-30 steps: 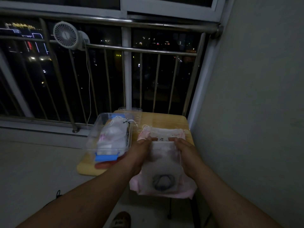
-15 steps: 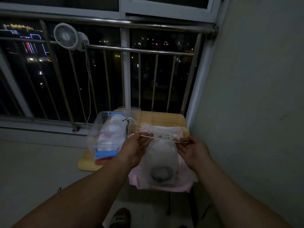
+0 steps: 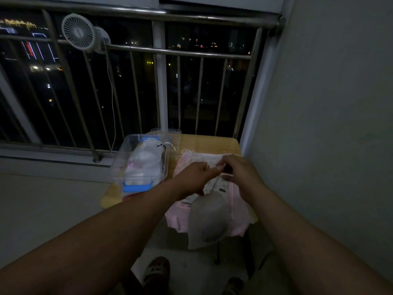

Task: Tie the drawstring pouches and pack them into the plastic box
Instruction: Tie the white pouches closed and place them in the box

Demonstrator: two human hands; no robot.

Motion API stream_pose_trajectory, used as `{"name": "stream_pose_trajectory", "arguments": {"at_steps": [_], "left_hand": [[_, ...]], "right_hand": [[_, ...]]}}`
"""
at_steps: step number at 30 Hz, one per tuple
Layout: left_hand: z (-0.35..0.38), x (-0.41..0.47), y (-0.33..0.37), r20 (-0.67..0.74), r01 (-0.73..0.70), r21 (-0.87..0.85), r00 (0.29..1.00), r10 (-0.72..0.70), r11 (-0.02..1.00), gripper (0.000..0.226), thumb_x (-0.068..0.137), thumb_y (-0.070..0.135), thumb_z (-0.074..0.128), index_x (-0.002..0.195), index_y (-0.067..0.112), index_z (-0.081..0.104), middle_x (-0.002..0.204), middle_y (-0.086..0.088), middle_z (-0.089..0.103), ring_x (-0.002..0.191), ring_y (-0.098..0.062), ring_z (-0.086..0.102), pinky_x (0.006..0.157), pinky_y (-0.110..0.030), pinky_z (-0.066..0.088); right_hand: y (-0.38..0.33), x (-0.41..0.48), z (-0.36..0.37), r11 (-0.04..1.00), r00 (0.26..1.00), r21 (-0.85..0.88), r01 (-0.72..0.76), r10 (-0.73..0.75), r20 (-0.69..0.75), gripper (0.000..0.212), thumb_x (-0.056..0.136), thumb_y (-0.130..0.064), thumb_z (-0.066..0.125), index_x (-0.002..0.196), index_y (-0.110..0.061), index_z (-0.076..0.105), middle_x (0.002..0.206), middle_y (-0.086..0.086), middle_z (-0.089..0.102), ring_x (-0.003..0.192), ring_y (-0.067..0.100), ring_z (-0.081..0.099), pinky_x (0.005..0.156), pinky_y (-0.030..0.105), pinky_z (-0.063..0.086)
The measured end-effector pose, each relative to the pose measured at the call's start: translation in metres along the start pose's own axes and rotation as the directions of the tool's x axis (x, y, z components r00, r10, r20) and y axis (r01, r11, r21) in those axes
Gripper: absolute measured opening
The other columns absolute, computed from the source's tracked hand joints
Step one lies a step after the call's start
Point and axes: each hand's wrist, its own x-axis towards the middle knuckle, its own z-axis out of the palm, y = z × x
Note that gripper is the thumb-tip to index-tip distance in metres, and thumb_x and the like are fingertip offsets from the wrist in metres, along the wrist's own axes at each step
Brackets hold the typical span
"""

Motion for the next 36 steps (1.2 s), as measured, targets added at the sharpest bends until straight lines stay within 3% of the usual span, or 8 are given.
{"name": "stream_pose_trajectory", "arguments": {"at_steps": [5, 10, 16, 21, 25, 28, 31, 36], "left_hand": [[0.001, 0.000, 0.010, 0.024, -0.145, 0.145, 0.989, 0.143, 0.979, 0.034, 0.111, 0.027, 0.041, 0.138, 0.015, 0.057, 0.106, 0.005, 0.060, 0.078, -0.016, 0.062, 0.054, -0.023, 0.053], [-0.004, 0.003, 0.004, -0.096, -0.045, 0.029, 0.994, 0.047, 0.999, 0.028, 0.111, 0.022, 0.039, 0.103, 0.001, 0.057, 0.085, -0.012, 0.051, 0.075, -0.030, 0.052, 0.073, -0.055, 0.057], [0.000, 0.011, -0.011, -0.137, 0.033, -0.143, 0.989, -0.052, 0.989, 0.047, 0.110, 0.039, 0.036, 0.119, 0.000, 0.062, 0.107, -0.025, 0.066, 0.076, -0.025, 0.057, 0.058, -0.030, 0.049], [0.005, 0.019, -0.023, -0.160, 0.030, -0.448, 0.981, -0.113, 0.894, 0.048, 0.105, 0.053, 0.041, 0.104, 0.013, 0.067, 0.091, -0.008, 0.074, 0.083, -0.023, 0.069, 0.079, -0.039, 0.058], [0.003, 0.015, -0.035, -0.164, 0.053, -0.635, 0.966, -0.201, 0.771, 0.033, 0.102, 0.022, 0.037, 0.070, 0.019, 0.047, 0.059, -0.001, 0.045, 0.054, -0.015, 0.043, 0.054, -0.026, 0.040], [-0.001, 0.014, -0.036, -0.168, 0.047, -0.612, 0.968, -0.187, 0.789, 0.021, 0.098, 0.020, 0.038, 0.082, 0.014, 0.049, 0.068, -0.010, 0.038, 0.059, -0.023, 0.037, 0.056, -0.029, 0.042], [-0.007, 0.018, -0.027, -0.187, -0.001, -0.539, 0.975, -0.118, 0.842, 0.032, 0.107, 0.022, 0.040, 0.093, 0.003, 0.063, 0.066, -0.009, 0.055, 0.062, -0.022, 0.055, 0.063, -0.029, 0.053], [-0.009, 0.020, -0.014, -0.077, -0.015, -0.366, 0.997, -0.015, 0.930, 0.037, 0.110, 0.026, 0.043, 0.114, 0.002, 0.072, 0.105, -0.017, 0.077, 0.092, -0.022, 0.072, 0.089, -0.034, 0.058]], "right_hand": [[-0.004, 0.003, 0.017, 0.992, 0.996, -0.099, 0.074, -0.069, 0.053, 0.026, 0.102, -0.031, 0.051, 0.106, -0.028, 0.076, 0.114, 0.000, 0.073, 0.107, 0.018, 0.068, 0.095, 0.038, 0.054], [0.022, -0.012, 0.017, 0.983, 0.986, -0.115, -0.140, 0.149, 0.074, 0.020, 0.103, -0.017, 0.051, 0.109, -0.007, 0.068, 0.105, 0.011, 0.071, 0.094, 0.026, 0.067, 0.082, 0.038, 0.052], [0.047, -0.014, 0.019, 0.993, 0.979, -0.101, -0.060, 0.078, 0.186, 0.015, 0.096, -0.018, 0.067, 0.093, -0.018, 0.081, 0.095, 0.001, 0.079, 0.100, 0.022, 0.072, 0.092, 0.036, 0.056], [0.057, -0.007, 0.019, 0.951, 0.963, 0.230, -0.206, 0.155, 0.219, 0.017, 0.097, -0.018, 0.065, 0.104, -0.008, 0.078, 0.107, 0.013, 0.077, 0.108, 0.030, 0.071, 0.097, 0.043, 0.055], [0.058, -0.011, 0.020, 0.805, 0.933, 0.497, -0.325, 0.188, 0.307, 0.017, 0.099, -0.010, 0.060, 0.108, 0.001, 0.069, 0.102, 0.018, 0.073, 0.093, 0.027, 0.073, 0.079, 0.037, 0.060], [0.060, -0.012, 0.021, 0.858, 0.938, 0.408, -0.312, 0.211, 0.274, 0.011, 0.097, -0.008, 0.064, 0.099, 0.001, 0.070, 0.092, 0.016, 0.073, 0.082, 0.024, 0.073, 0.071, 0.032, 0.061], [0.064, -0.006, 0.020, 0.922, 0.937, 0.246, -0.298, 0.232, 0.262, 0.014, 0.092, -0.007, 0.070, 0.098, 0.005, 0.075, 0.103, 0.022, 0.075, 0.097, 0.033, 0.074, 0.089, 0.041, 0.060], [0.059, -0.006, 0.020, 0.982, 0.932, 0.023, -0.189, 0.172, 0.318, 0.015, 0.092, -0.007, 0.070, 0.084, -0.008, 0.082, 0.095, 0.014, 0.079, 0.096, 0.027, 0.074, 0.092, 0.039, 0.056]]}}
